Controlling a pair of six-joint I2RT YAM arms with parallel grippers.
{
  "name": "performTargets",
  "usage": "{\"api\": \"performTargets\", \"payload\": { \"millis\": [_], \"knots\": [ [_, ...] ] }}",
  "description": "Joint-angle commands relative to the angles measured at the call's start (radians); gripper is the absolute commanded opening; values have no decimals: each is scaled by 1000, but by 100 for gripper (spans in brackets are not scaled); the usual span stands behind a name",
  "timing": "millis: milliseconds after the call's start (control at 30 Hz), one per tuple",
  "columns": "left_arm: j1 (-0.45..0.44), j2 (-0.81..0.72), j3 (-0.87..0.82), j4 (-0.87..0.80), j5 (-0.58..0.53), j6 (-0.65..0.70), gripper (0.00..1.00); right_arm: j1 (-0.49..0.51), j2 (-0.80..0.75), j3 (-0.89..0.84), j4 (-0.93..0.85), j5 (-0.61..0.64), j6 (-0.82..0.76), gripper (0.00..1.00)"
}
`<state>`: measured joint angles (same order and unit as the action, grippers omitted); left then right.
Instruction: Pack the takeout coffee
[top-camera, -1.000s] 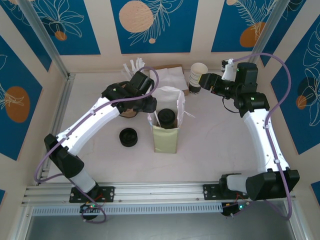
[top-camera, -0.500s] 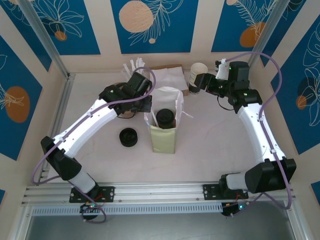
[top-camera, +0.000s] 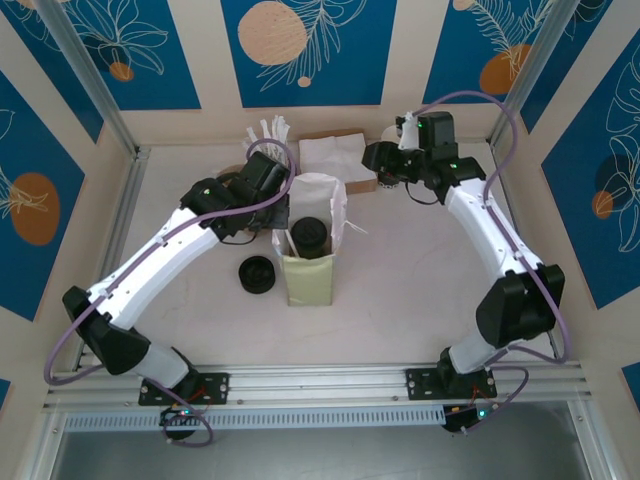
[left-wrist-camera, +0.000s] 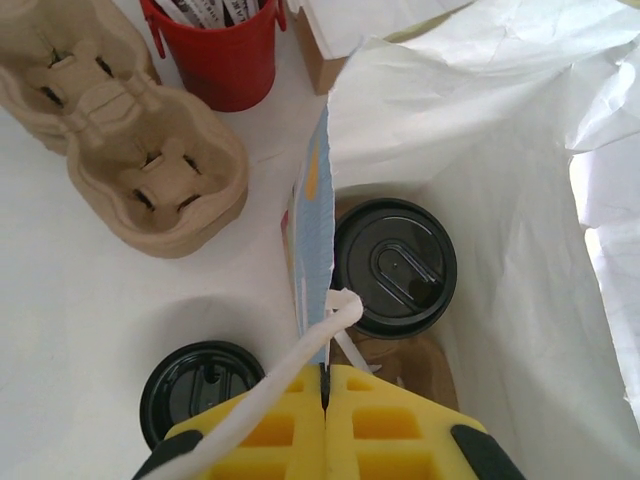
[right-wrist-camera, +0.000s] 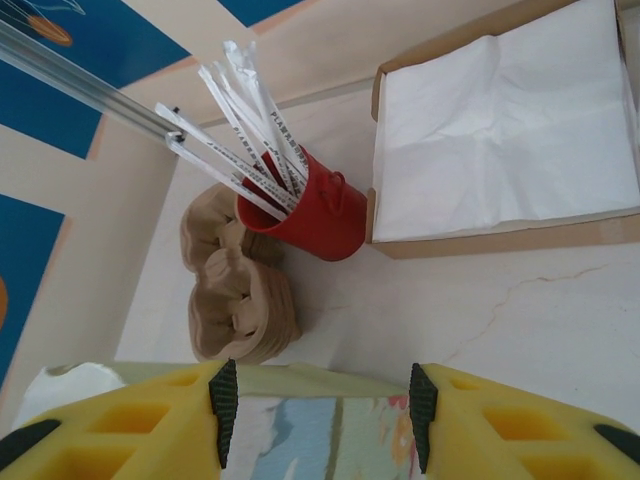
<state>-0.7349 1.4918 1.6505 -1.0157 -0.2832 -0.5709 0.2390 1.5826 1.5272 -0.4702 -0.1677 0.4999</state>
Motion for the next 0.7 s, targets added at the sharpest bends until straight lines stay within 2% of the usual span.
{"api": "performTargets", "payload": {
  "millis": [0, 333, 500, 667],
  "knots": [
    [15, -46, -29, -15, -27, -24, 5, 35, 53, 73, 8, 91, -31, 52],
    [36, -93, -76, -10, -32, -29, 6, 118, 250, 228, -16, 313, -76, 56],
    [41, -100, -81, 4, 1, -12, 27, 131, 370, 324, -48, 372, -82, 57],
    [45, -109, -71, 11, 28, 5, 35, 138, 486, 441, -80, 426, -101, 59]
  ]
}}
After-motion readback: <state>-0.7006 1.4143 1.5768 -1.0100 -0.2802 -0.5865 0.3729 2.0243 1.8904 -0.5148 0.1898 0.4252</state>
